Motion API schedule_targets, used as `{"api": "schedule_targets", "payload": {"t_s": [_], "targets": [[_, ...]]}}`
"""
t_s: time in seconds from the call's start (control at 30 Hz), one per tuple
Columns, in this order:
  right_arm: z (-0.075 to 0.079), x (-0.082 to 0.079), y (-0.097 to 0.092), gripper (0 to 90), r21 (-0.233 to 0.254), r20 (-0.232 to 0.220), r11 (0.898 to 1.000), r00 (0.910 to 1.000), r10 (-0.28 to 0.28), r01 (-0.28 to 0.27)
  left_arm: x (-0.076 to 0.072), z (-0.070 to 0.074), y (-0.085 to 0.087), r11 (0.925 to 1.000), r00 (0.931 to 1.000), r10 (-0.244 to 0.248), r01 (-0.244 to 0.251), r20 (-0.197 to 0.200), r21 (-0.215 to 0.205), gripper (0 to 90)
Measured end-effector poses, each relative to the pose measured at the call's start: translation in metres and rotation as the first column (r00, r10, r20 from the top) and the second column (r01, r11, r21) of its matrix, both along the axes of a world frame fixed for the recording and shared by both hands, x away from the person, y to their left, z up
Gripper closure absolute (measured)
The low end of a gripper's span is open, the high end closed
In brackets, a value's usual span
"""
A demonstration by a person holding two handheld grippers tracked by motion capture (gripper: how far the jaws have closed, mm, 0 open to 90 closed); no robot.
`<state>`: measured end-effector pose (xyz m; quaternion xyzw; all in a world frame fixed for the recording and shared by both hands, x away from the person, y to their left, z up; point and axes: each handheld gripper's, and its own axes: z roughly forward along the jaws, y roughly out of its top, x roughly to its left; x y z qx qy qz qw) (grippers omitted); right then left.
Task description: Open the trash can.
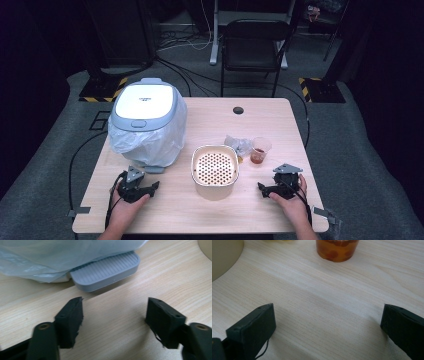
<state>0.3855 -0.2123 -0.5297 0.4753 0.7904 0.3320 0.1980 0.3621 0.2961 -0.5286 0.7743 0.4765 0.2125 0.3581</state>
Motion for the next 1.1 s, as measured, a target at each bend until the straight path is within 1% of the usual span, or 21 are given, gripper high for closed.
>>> {"api": "schedule_targets", "payload": {"t_s": [0.03,0.07,0.1,0.13,0.17,0.2,0.27,0.3,0.37,0.4,0.43,0.57,0.6,0.63,0.83,0.93,0.97,1.0,1.03,1.07,1.1], "targets": [[0.0,0.0,0.0,0.0,0.0,0.0,1.0,1.0,0.0,0.0,-0.0003,-0.0007,0.0002,0.9998,0.9998,0.017,-0.017,0.014,-0.009,34.4],[0.0,0.0,0.0,0.0,0.0,0.0,1.0,1.0,0.0,0.0,-0.0009,0.0,0.0016,0.9999,0.9999,0.013,-0.013,0.002,-0.011,37.4],[0.0,0.0,0.0,0.0,0.0,0.0,1.0,1.0,0.0,0.0,-0.0009,0.0,0.0016,0.9999,0.9999,0.013,-0.013,0.002,-0.011,39.1],[0.0,0.0,0.0,0.0,0.0,0.001,1.0,1.0,0.0,0.0,-0.001,0.0,0.0026,0.9994,0.9998,0.022,-0.022,-0.001,-0.028,40.2],[0.0,0.0,0.0,0.0,0.0,0.001,1.0,1.0,0.0,0.0,-0.0008,-0.001,0.0023,0.9989,0.9994,0.033,-0.033,0.013,-0.033,40.6],[0.0,0.0,0.0,0.0,0.0,0.0,1.0,1.0,0.0,0.0,-0.0006,-0.0009,0.0021,0.9985,0.9991,0.04,-0.04,0.011,-0.038,40.7],[0.0,0.0,0.0,0.0,0.0,0.0,1.0,1.0,0.0,0.0,-0.0003,-0.0008,0.0019,0.9984,0.9987,0.048,-0.048,0.018,-0.031,40.7],[0.0,0.0,0.0,0.0,0.0,0.001,1.0,1.0,0.0,0.0,-0.0008,-0.0001,0.0013,0.9987,0.9991,0.043,-0.043,0.004,-0.026,40.7],[0.0,0.0,0.0,0.0,0.0,0.0,1.0,1.0,0.0,0.0,-0.0015,-0.0003,-0.001,0.9984,0.9986,0.053,-0.053,0.004,-0.021,40.7],[0.0,0.0,0.0,0.0,0.0,0.001,1.0,1.0,0.0,0.0,-0.0014,-0.0008,-0.0012,0.9985,0.9984,0.054,-0.054,0.014,-0.01,40.7],[0.0,0.0,0.0,0.0,0.0,0.0,1.0,1.0,0.0,0.0,-0.0014,-0.0007,-0.0012,0.9985,0.9984,0.054,-0.054,0.012,-0.011,40.7],[0.0,0.0,0.0,0.0,0.0,0.0,1.0,1.0,0.0,0.0,-0.0014,-0.0007,-0.0006,0.9988,0.9987,0.049,-0.049,0.014,-0.007,41.4],[0.0,0.0,0.0,0.0,0.0,0.001,1.0,1.0,0.0,0.0,-0.0014,-0.0009,-0.0007,0.9986,0.9986,0.05,-0.05,0.016,-0.016,41.7],[0.0,0.0,0.0,0.0,0.0,0.001,1.0,1.0,0.0,0.0,-0.0012,-0.0001,0.001,0.9992,0.9992,0.038,-0.038,0.007,-0.014,42.4],[-0.0001,0.0,0.0,0.0,0.0,0.001,1.0,1.0,-0.001,0.001,-0.0012,-0.0003,0.0014,0.9992,0.9993,0.036,-0.036,0.007,-0.015,43.2],[-0.0001,0.0,0.0001,0.0,0.001,0.002,1.0,1.0,-0.001,0.001,-0.0013,-0.0004,0.0012,0.9992,0.9993,0.037,-0.036,0.009,-0.015,43.2],[-0.0001,0.0,0.0,0.0,0.0,0.001,1.0,1.0,-0.001,0.001,-0.0007,-0.0002,0.0018,0.9994,0.9992,0.034,-0.034,0.019,-0.006,43.2],[-0.0001,0.0,0.0,0.0,0.0,0.001,1.0,1.0,0.0,0.0,-0.0014,-0.0002,0.0013,0.9993,0.9994,0.034,-0.034,0.007,-0.013,43.3],[-0.0001,0.0,0.0,0.0,0.0,0.001,1.0,1.0,0.0,0.0,-0.0014,-0.0002,0.0013,0.9993,0.9994,0.034,-0.034,0.007,-0.013,43.3],[-0.0001,0.0,0.0,0.0,0.0,0.001,1.0,1.0,-0.001,0.001,-0.0003,0.0001,0.0021,0.9999,0.9998,0.01,-0.01,0.018,-0.002,43.6],[0.0,0.0,0.0,0.0,0.0,0.001,1.0,1.0,0.0,0.0,-0.0001,0.0,0.0021,1.0,0.9998,0.002,-0.002,0.021,-0.008,45.6]]}}
